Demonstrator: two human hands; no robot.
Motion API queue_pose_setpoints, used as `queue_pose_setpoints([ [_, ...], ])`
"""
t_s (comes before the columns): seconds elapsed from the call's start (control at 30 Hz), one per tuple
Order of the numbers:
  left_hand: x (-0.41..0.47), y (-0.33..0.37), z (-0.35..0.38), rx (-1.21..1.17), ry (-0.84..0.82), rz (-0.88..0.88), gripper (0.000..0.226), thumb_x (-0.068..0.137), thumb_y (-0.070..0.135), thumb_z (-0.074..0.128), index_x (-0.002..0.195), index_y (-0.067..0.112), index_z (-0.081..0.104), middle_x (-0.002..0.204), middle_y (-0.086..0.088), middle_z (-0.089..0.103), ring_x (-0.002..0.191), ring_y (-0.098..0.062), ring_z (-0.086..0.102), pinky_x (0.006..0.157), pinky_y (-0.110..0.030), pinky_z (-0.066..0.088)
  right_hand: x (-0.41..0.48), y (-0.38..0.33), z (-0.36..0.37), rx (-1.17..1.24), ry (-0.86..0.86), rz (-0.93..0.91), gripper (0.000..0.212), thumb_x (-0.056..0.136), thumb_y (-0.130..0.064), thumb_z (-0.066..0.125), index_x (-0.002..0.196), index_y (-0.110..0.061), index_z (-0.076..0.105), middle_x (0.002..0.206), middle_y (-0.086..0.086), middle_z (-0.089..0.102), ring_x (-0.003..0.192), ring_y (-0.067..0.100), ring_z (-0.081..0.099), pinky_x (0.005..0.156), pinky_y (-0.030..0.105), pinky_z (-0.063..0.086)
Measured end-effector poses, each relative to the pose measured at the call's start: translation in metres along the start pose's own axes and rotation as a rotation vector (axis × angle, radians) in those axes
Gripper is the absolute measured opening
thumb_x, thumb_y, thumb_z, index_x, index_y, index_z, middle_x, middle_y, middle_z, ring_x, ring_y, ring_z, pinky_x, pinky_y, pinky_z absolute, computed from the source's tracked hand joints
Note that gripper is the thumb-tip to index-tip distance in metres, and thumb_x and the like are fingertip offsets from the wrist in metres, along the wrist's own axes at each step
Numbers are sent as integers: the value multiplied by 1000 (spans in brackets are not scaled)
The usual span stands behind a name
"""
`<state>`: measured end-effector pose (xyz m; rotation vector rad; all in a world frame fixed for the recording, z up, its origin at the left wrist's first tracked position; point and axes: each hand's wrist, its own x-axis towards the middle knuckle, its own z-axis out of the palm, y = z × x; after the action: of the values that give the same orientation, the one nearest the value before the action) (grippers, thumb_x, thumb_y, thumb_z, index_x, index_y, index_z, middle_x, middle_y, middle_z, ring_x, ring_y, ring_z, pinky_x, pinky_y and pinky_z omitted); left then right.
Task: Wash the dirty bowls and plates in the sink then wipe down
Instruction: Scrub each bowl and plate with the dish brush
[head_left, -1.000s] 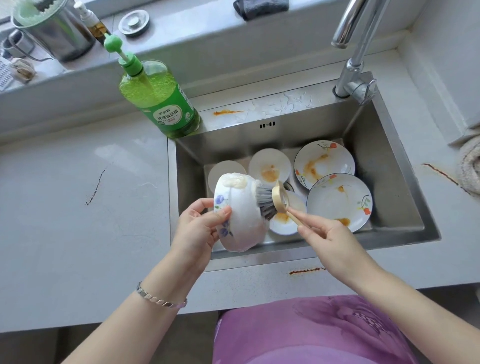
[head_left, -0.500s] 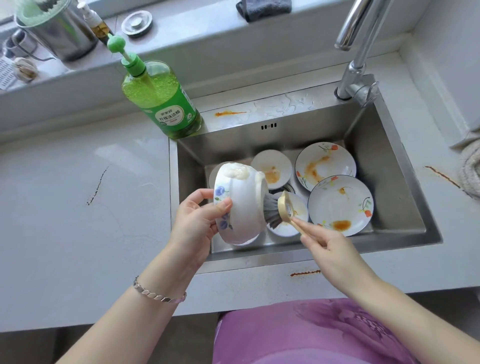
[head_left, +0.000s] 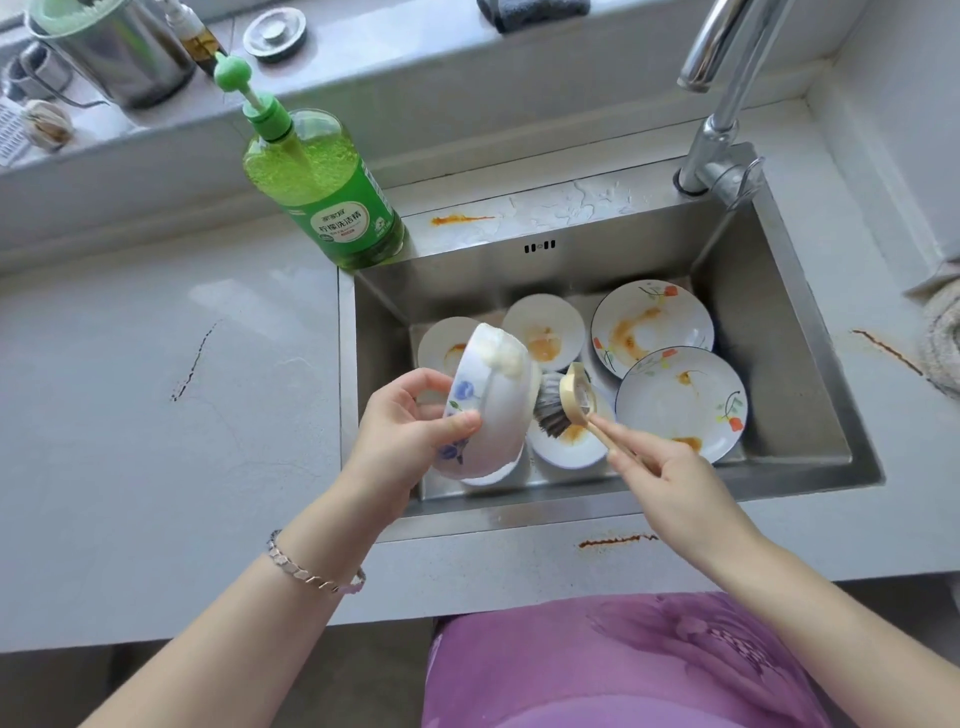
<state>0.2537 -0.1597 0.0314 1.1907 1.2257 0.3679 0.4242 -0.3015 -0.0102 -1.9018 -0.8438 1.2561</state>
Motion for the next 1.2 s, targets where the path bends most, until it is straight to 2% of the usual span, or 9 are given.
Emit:
queue_pose_setpoints([
  [0.07, 0, -8, -5, 304, -120, 156, 19, 75, 3, 71, 79, 16, 58, 60, -4, 66, 58, -16, 56, 57, -25, 45, 9, 5, -11, 9, 61, 83, 35, 96, -18, 47, 127, -34, 54, 100, -1, 70, 79, 5, 66, 69, 20, 52],
  [0.13, 0, -21, -9, 798, -187, 387, 20, 78, 12, 67, 83, 26, 54, 59, 6, 60, 59, -14, 51, 57, -17, 38, 15, 4, -21, 186, 109, 208, 33, 96, -20, 47, 126, -32, 54, 61, 0, 52, 34, 4, 36, 35, 16, 31],
  [0.2, 0, -30, -11, 1115, -210, 654, 13, 81, 22, 56, 87, 30, 48, 61, 9, 60, 59, -16, 54, 51, -16, 34, 18, -2, -27, 335, 125, 278, 31, 94, -27, 50, 123, -37, 53, 61, 2, 48, 33, 4, 21, 33, 14, 19],
  [0.33, -1, -43, -4, 1103, -388, 890, 17, 80, 14, 59, 88, 25, 50, 63, 8, 61, 57, -17, 55, 60, -18, 37, 19, -11, -17, 314, 1, 279, 33, 86, -37, 61, 115, -45, 49, 80, 9, 68, 29, 4, 26, 32, 14, 22],
  [0.5, 3, -65, 10, 1003, -404, 1032, 10, 84, 7, 58, 86, 16, 62, 74, 5, 65, 73, -15, 59, 92, -24, 43, 27, 7, -7, 296, 69, 331, 48, 81, 2, 53, 119, -29, 57, 53, -5, 34, 32, 5, 24, 32, 15, 20],
  [0.67, 19, -73, 13, 529, -257, 341, 32, 88, 44, 51, 120, 42, 47, 136, 21, 41, 132, 0, 31, 108, -13, 23, 36, 22, -8, 256, 125, 381, 55, 78, 7, 48, 114, -34, 56, 51, -6, 32, 36, 7, 23, 33, 18, 20],
  [0.83, 62, -70, 22, 13, -328, -419, 43, 96, 22, 50, 136, 28, 38, 114, -6, 59, 77, -20, 68, 70, -30, 58, 62, 36, -11, 136, 79, 322, 58, 78, 7, 51, 119, -34, 53, 57, -18, 55, 40, -3, 45, 38, 8, 30],
  [1.1, 104, -117, 3, 12, -265, -450, 65, 66, 3, 49, 124, 31, 48, 96, -6, 65, 66, -23, 67, 65, -40, 59, 128, 57, -15, 60, 33, 252, 21, 85, -20, 66, 104, -26, 58, 71, 0, 67, 37, -3, 47, 37, 7, 31],
  [1.2, 112, -133, -19, 79, -149, -391, 60, 74, -6, 47, 119, 33, 52, 97, -5, 65, 70, -19, 68, 64, -45, 59, 170, 89, -18, -224, 112, 290, 20, 78, -29, 73, 94, -23, 63, 77, 1, 69, 70, 11, 60, 57, 19, 44],
])
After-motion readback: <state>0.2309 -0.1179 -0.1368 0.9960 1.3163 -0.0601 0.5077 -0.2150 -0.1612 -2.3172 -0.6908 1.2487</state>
